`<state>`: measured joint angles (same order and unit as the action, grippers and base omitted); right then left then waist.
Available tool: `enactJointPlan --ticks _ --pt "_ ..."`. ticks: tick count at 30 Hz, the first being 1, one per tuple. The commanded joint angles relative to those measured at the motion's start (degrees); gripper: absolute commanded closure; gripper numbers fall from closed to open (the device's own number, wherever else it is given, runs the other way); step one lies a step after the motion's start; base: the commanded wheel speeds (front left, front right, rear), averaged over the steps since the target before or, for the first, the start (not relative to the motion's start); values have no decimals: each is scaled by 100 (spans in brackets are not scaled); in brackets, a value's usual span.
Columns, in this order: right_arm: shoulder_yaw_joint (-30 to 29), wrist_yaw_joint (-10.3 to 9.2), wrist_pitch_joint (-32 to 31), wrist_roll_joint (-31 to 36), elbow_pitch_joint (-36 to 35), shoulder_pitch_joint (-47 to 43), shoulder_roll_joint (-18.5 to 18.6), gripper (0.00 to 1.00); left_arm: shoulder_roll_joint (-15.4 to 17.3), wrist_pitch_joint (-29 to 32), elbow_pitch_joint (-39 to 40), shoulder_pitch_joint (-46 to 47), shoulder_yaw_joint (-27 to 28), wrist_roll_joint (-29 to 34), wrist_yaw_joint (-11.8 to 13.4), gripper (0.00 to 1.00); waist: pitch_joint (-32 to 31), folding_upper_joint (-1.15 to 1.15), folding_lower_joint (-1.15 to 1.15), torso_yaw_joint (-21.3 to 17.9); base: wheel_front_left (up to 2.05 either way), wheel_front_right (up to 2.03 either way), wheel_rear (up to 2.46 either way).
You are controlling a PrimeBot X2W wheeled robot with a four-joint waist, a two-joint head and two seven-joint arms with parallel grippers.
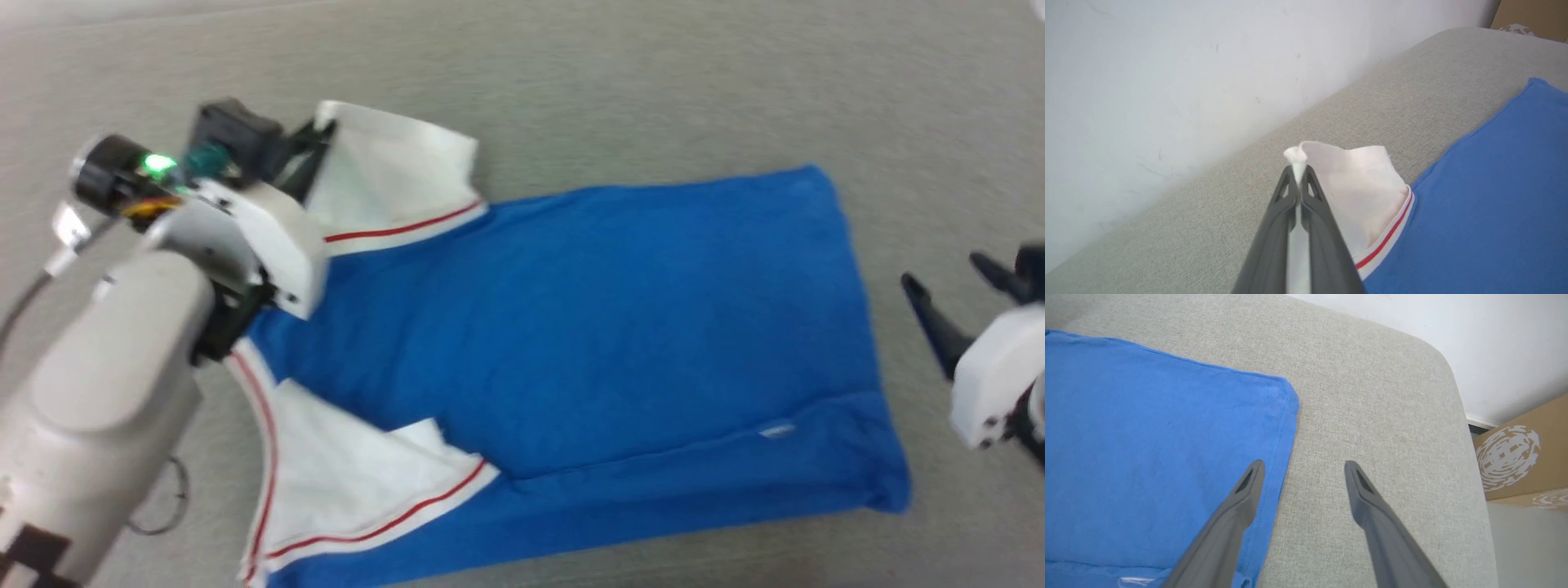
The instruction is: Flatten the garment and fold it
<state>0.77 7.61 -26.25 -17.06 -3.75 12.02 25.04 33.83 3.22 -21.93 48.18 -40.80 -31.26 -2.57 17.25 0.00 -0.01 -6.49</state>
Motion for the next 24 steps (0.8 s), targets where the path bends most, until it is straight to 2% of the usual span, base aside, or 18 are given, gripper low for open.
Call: enactJointPlan --ticks 1,6,10,17,24 --pt "101 -12 -151 -114 59 217 173 0 -43 -85 173 -120 -17 65 120 100 -53 0 1 507 0 0 0" --pt "606 -12 -804 -507 459 986 863 0 -72 -238 951 -366 -50 178 428 100 265 0 1 844 0 0 0" --pt "1010 -12 -1139 -633 936 1682 1226 0 -77 -239 1493 -528 -99 229 592 100 514 0 1 1072 0 0 0" --pt "1691 -12 -1292 -542 1967 2534 1549 0 -196 -240 2087 -614 -216 321 756 100 844 0 1 1453 0 0 0" --pt "2464 -12 -1342 -750 2646 2720 1688 0 -327 -279 2167 -603 -322 348 773 100 930 0 1 1655 0 0 0"
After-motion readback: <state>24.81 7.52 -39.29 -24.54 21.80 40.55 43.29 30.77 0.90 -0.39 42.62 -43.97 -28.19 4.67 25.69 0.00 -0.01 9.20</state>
